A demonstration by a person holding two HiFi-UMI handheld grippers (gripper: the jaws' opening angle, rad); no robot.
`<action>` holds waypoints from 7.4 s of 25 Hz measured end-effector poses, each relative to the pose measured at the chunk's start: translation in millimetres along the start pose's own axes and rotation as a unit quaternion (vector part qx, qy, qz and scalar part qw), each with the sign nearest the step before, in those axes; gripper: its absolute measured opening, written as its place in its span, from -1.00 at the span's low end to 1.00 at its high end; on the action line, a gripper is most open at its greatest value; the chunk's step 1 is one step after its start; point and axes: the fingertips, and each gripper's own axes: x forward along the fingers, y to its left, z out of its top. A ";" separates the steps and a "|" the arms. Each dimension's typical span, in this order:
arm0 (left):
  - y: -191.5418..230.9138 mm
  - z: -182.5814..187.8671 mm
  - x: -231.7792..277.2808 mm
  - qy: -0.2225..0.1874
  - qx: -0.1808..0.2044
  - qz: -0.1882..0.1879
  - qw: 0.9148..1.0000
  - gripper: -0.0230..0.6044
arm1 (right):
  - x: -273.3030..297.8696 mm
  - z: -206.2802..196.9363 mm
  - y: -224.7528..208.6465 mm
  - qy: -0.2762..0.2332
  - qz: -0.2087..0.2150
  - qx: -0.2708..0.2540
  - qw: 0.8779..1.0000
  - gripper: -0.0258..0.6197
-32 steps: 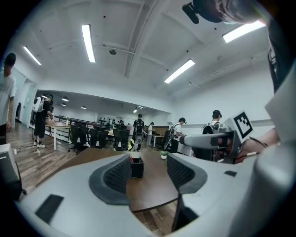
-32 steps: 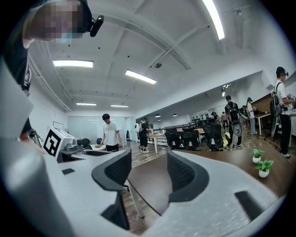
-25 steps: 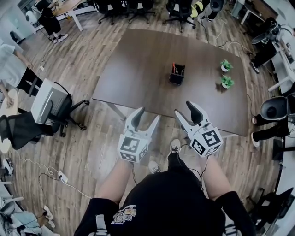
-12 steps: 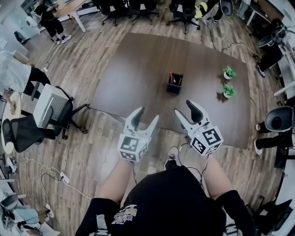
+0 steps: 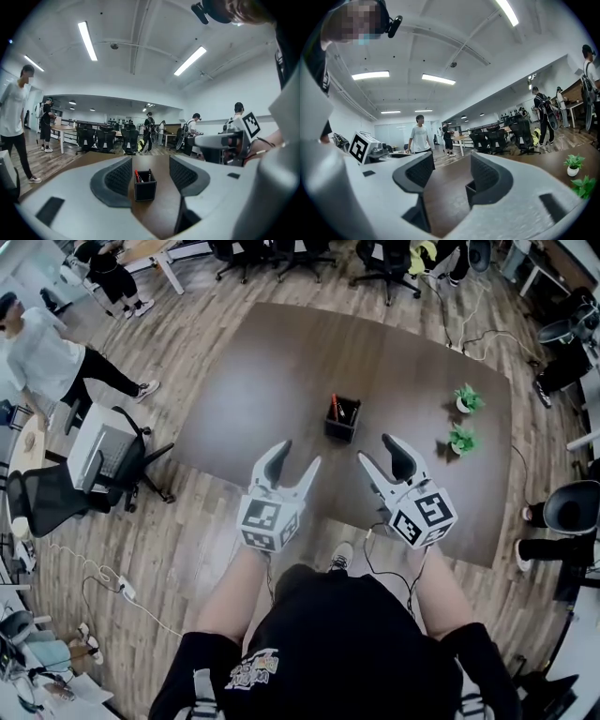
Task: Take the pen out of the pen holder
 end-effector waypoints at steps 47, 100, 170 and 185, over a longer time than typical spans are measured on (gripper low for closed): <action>63.4 -118.7 231.3 0.168 0.010 -0.194 0.966 -0.25 | 79.6 -68.2 -131.9 0.040 -0.212 0.109 0.970 -0.13; 51.6 -23.3 177.7 0.042 0.023 -0.111 0.993 -0.84 | 36.0 -45.2 -113.6 0.007 -0.170 0.105 0.980 -0.47; -87.7 -10.4 -216.7 -0.035 0.002 -0.103 0.994 -0.84 | -171.5 -28.1 181.7 -0.010 -0.128 0.004 0.992 -0.91; -159.6 -16.2 -255.0 -0.035 0.025 -0.036 0.998 -0.84 | -230.5 -35.0 188.6 -0.018 -0.049 0.009 0.999 -0.91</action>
